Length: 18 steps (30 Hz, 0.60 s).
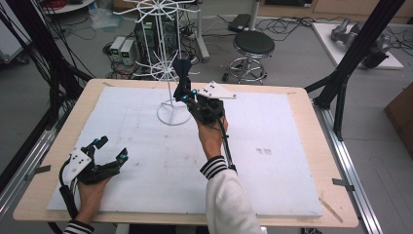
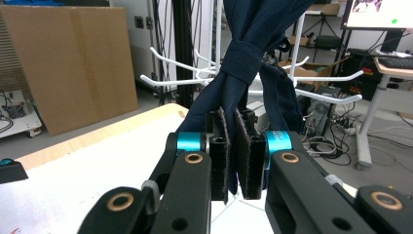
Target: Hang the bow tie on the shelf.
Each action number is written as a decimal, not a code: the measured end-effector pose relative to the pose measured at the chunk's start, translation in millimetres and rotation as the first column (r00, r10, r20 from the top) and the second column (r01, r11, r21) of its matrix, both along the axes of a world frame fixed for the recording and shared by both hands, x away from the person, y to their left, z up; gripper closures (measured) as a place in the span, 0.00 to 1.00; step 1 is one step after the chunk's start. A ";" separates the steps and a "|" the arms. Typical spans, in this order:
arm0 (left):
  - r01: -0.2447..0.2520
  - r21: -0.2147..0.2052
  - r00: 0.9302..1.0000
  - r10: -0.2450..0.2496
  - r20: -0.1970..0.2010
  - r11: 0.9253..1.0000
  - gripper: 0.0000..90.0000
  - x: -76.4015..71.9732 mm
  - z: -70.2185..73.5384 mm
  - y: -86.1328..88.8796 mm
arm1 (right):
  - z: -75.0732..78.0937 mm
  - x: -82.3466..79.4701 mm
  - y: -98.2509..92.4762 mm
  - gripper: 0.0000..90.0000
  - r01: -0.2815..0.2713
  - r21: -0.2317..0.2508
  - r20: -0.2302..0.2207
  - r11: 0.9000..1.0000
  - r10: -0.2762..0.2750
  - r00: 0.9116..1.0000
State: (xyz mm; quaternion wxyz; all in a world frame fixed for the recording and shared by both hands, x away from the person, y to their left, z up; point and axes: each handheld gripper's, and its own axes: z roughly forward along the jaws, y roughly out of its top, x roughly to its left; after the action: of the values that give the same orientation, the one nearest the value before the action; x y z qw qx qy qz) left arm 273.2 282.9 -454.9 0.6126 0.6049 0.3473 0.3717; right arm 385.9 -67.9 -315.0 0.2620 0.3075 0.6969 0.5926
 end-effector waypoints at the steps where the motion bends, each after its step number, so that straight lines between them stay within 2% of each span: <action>1: -0.001 0.000 1.000 0.001 0.000 1.000 0.18 0.0 0.0 0.0 | -0.4 0.0 1.2 0.95 0.004 0.001 -0.005 1.000 -0.004 1.000; 9: 0.000 0.000 1.000 0.000 0.001 1.000 0.18 -0.2 -0.1 0.2 | -2.5 3.0 6.0 0.95 0.011 -0.011 -0.008 1.000 -0.011 1.000; 18: -0.001 -0.002 1.000 0.001 0.003 1.000 0.18 -0.3 -0.2 0.3 | -9.9 9.6 9.8 0.95 0.013 -0.027 -0.045 1.000 -0.014 0.999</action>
State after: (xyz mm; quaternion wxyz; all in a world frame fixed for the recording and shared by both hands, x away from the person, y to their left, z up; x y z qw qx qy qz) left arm 272.9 283.3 -455.2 0.6136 0.6036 0.3469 0.3726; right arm 395.5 -58.0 -324.9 0.2542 0.3219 0.7084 0.5744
